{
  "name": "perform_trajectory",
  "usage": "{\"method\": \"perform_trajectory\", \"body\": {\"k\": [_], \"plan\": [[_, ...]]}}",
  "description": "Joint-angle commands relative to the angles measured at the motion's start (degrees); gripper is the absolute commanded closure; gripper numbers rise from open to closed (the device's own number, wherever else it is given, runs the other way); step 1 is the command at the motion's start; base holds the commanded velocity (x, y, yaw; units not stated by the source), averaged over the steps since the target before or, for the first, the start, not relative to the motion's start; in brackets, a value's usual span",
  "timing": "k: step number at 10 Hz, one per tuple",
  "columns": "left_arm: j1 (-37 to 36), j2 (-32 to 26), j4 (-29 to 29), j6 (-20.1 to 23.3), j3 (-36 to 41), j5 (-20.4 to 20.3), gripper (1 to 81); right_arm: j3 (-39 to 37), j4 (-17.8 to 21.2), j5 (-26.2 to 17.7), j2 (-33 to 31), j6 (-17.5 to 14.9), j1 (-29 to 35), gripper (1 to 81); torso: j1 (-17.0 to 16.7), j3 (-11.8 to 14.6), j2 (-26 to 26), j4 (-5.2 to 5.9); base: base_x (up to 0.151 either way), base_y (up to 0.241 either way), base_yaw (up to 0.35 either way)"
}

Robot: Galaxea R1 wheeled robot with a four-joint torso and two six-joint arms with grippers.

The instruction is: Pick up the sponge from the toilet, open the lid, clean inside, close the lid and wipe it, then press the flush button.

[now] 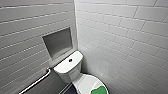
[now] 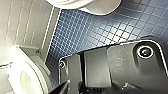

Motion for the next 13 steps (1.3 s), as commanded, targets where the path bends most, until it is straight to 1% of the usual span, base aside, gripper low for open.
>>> {"method": "perform_trajectory", "body": {"k": [1, 3, 4, 5, 6, 9, 10, 11, 12, 13], "plan": [[-0.1, 1.8, -0.4, 0.0, -2.9, 4.0, 1.0, 1.2, 0.9, -3.6, -2.6, 2.0, 4.8, 1.0, 3.6, -4.5, -5.6, 0.0, 0.0, 0.0, 0.0], [0.1, 2.4, -0.5, -0.1, -4.2, 4.0, 1.0, 1.8, 0.8, -3.5, -2.6, 3.4, 7.1, 1.0, 6.3, -7.8, -9.8, 0.0, 0.0, 0.0, 0.0], [0.3, 2.4, -0.5, -0.1, -4.4, 4.0, 1.0, 2.1, 0.8, -3.5, -2.6, 3.9, 8.3, 1.0, 7.6, -8.8, -11.9, 0.0, 0.0, 0.0, 0.0], [0.4, 2.3, -0.6, -0.1, -4.6, 3.9, 1.0, 2.3, 0.8, -3.5, -2.6, 4.5, 10.1, 1.0, 9.0, -9.2, -14.0, 0.0, 0.0, 0.0, 0.0], [0.5, 2.3, -0.6, -0.1, -4.6, 3.9, 1.0, 2.5, 0.8, -3.5, -2.6, 5.6, 12.2, 1.0, 10.5, -6.8, -16.4, 0.0, 0.0, 0.0, 0.0], [0.5, 2.4, -0.6, -0.1, -4.6, 3.8, 1.0, 2.6, 0.9, -3.7, -1.7, 7.5, 16.7, 1.0, 14.4, -7.6, -22.5, 0.0, 0.0, 0.0, 0.0], [0.5, 2.3, -0.6, -0.2, -4.6, 3.8, 1.0, 2.4, 0.9, -3.7, -0.8, 7.8, 17.5, 1.0, 15.8, -9.2, -24.6, 0.0, 0.0, 0.0, 0.0], [0.5, 2.3, -0.6, -0.2, -4.6, 3.9, 1.0, 2.2, 0.7, -3.6, -0.1, 7.8, 17.8, 1.0, 17.2, -13.0, -26.9, 0.0, 0.0, 0.0, 0.0], [0.6, 2.3, -0.6, -0.2, -4.6, 3.9, 1.0, 2.0, 0.7, -3.7, 0.4, 7.8, 18.3, 1.0, 18.1, -13.3, -28.3, 0.0, 0.0, 0.0, 0.0], [0.6, 2.3, -0.6, -0.2, -4.6, 3.9, 1.0, 2.0, 0.8, -3.7, 0.9, 7.8, 18.9, 1.0, 19.1, -14.5, -30.0, 0.0, 0.0, 0.0, 0.0]]}}
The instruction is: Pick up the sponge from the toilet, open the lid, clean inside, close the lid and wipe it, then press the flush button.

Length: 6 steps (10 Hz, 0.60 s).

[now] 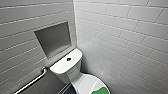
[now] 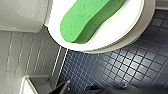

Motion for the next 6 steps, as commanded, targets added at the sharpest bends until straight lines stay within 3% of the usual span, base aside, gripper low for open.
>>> {"method": "perform_trajectory", "body": {"k": [1, 2, 6], "plan": [[0.1, -0.4, -0.5, -0.2, 0.1, 4.1, 1.0, 1.2, 0.7, -2.8, -1.2, 0.1, 5.8, 1.0, 3.6, -5.2, -5.6, 0.0, 0.0, 0.0, 0.0], [0.1, -0.4, -0.5, -0.2, 0.1, 4.1, 1.0, 1.6, 0.7, -2.7, -1.1, 0.2, 6.7, 1.0, 4.9, -1.8, -7.7, 0.0, 0.0, 0.0, 0.0], [0.1, -0.5, -0.5, -0.3, 0.1, 4.1, 1.0, 2.0, 0.8, -2.8, -0.4, 2.2, 10.7, 1.0, 9.3, -4.1, -14.7, 0.0, 0.0, 0.0, 0.0]]}}
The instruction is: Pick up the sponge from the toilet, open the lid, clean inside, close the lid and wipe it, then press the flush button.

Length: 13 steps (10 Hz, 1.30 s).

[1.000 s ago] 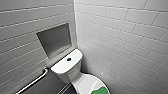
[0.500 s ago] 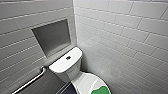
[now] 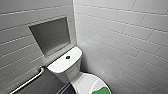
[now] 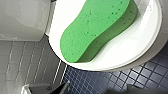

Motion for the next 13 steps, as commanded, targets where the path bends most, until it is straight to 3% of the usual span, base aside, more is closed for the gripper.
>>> {"method": "perform_trajectory", "body": {"k": [1, 2, 3, 4, 9, 11, 13], "plan": [[0.2, -0.5, -0.5, -0.1, 0.1, 4.1, 1.0, 1.2, 0.6, -2.8, -0.2, 1.5, 6.6, 1.0, 3.5, 0.0, -5.4, 0.0, 0.0, 0.0, 0.0], [0.2, -0.6, -0.5, -0.1, 0.1, 4.1, 1.0, 0.6, 0.6, -2.4, 0.5, 2.0, 6.8, 1.0, 1.0, -3.6, -1.7, 0.0, 0.0, 0.0, 0.0], [0.2, -0.6, -0.5, -0.2, 0.1, 4.2, 1.0, -0.3, 0.6, -2.0, 1.2, 3.6, 7.1, 1.0, 2.1, -8.8, -3.4, 0.0, 0.0, 0.0, 0.0], [0.2, -0.6, -0.5, -0.2, 0.1, 4.2, 1.0, -0.5, 0.6, -1.9, 1.6, 4.7, 7.6, 1.0, 2.5, -0.8, -4.2, 0.0, 0.0, 0.0, 0.0], [0.5, -0.5, -0.5, -0.6, 0.1, 3.8, 1.0, -1.2, 0.6, -0.9, 2.1, 12.2, 9.8, 1.0, 3.0, -2.2, -4.9, 0.0, 0.0, 0.0, 0.0], [0.5, -0.4, -0.5, -0.7, 0.1, 3.8, 1.0, -1.4, 0.6, 2.4, 2.1, 17.3, 9.4, 1.0, 3.1, -2.2, -4.9, 0.0, 0.0, 0.0, 0.0], [0.5, -0.4, -0.5, -0.7, 0.1, 3.8, 1.0, -3.6, 0.6, 3.0, 2.4, 24.8, 9.8, 1.0, 3.1, -2.2, -5.0, 0.0, 0.0, 0.0, 0.0]]}}
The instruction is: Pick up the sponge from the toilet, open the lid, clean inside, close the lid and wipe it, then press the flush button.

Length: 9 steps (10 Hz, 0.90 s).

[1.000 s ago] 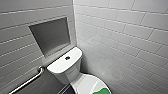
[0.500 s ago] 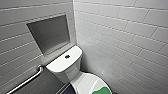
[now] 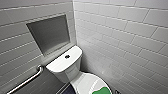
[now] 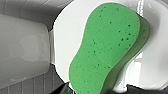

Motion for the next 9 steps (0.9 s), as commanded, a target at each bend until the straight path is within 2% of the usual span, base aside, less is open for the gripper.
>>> {"method": "perform_trajectory", "body": {"k": [1, 3, 6, 9], "plan": [[0.4, -0.3, -0.6, 0.1, 0.0, 4.0, 1.0, -1.8, 0.5, -1.3, -0.4, 6.2, 5.9, 1.0, 0.0, 0.0, 0.0, 0.0, 0.0, 0.0, 0.0], [0.4, 0.0, -0.6, 0.1, 0.0, 4.0, 1.0, -4.1, 0.6, -2.0, 0.7, 8.5, 7.3, 1.0, 0.0, 0.0, 0.0, 0.0, 0.0, 0.0, 0.0], [0.4, -0.1, -2.5, 0.1, -0.4, 4.3, 1.0, -7.8, 1.7, -4.4, 4.2, 8.9, 10.7, 1.0, 0.0, 0.0, 0.0, 0.0, 0.0, 0.0, 0.0], [0.4, -0.2, -3.3, 0.1, -0.5, 4.4, 1.0, -13.5, 1.0, -7.1, 8.3, 8.9, 10.8, 1.0, 0.0, 0.0, 0.0, 0.0, 0.0, 0.0, 0.0]]}}
